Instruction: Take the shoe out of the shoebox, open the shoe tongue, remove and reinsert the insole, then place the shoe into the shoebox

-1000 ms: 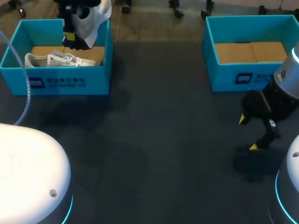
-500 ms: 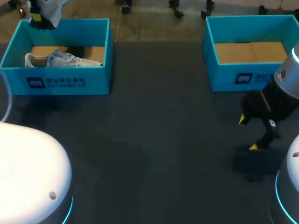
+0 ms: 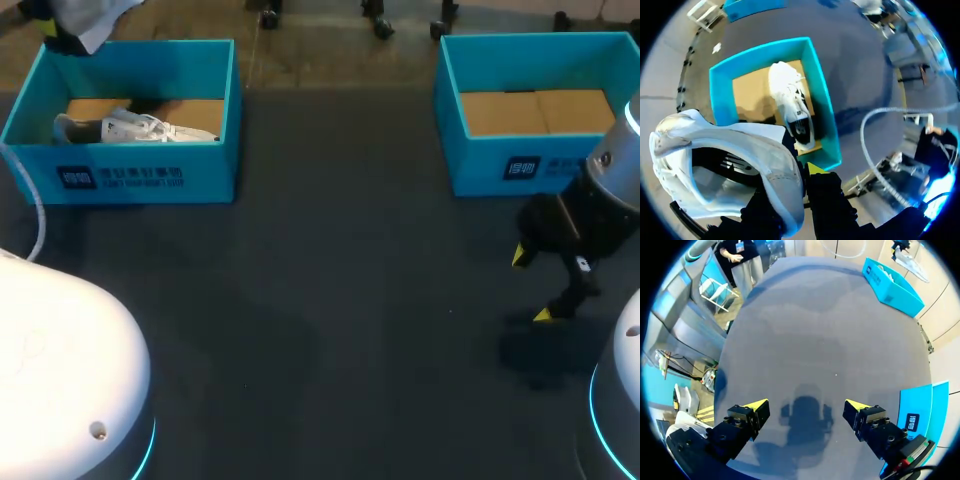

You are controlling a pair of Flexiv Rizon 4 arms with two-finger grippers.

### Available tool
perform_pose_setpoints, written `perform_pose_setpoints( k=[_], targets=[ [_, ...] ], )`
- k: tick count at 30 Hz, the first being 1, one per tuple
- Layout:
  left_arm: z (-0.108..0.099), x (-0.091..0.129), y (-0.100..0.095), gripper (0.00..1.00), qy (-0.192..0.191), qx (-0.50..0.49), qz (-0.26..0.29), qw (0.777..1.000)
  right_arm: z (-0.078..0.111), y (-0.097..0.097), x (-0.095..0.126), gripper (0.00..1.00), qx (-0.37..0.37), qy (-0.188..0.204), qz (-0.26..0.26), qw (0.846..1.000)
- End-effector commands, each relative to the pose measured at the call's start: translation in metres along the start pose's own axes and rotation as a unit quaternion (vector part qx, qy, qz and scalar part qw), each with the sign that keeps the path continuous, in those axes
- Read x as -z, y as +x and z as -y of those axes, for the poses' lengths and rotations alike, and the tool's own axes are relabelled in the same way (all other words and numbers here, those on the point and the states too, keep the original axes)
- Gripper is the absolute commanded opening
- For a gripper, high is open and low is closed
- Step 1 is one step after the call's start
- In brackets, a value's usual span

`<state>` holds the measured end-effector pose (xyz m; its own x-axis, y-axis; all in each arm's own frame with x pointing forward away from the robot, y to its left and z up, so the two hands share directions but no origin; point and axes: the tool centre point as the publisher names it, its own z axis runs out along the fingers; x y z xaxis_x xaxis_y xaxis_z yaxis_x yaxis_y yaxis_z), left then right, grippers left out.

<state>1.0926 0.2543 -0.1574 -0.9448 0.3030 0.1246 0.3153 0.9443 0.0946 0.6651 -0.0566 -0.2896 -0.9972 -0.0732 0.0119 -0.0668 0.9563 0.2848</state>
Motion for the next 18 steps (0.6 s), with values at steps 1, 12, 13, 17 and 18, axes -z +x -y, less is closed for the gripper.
perform_pose_setpoints(
  k=[1,12,13,17,18],
  targets=[
    [-0.007,0.001,0.022,0.00,-0.046,-0.241,0.056,0.968,0.000,0.000,-0.001,1.00,0.000,0.001,0.001,1.000],
    [-0.007,0.001,0.022,0.00,-0.046,-0.241,0.056,0.968,0.000,0.000,-0.001,1.00,0.000,0.001,0.001,1.000],
    [-0.007,0.001,0.022,0.00,-0.046,-0.241,0.056,0.968,0.000,0.000,-0.001,1.00,0.000,0.001,0.001,1.000],
    [-0.014,0.001,0.006,0.00,-0.003,-0.352,0.061,0.934,0.000,0.000,-0.001,1.00,0.000,0.001,0.001,1.000],
    [-0.021,0.000,-0.001,0.00,-0.008,-0.386,0.053,0.921,0.000,0.000,-0.001,1.00,0.000,0.001,0.001,1.000]
  ],
)
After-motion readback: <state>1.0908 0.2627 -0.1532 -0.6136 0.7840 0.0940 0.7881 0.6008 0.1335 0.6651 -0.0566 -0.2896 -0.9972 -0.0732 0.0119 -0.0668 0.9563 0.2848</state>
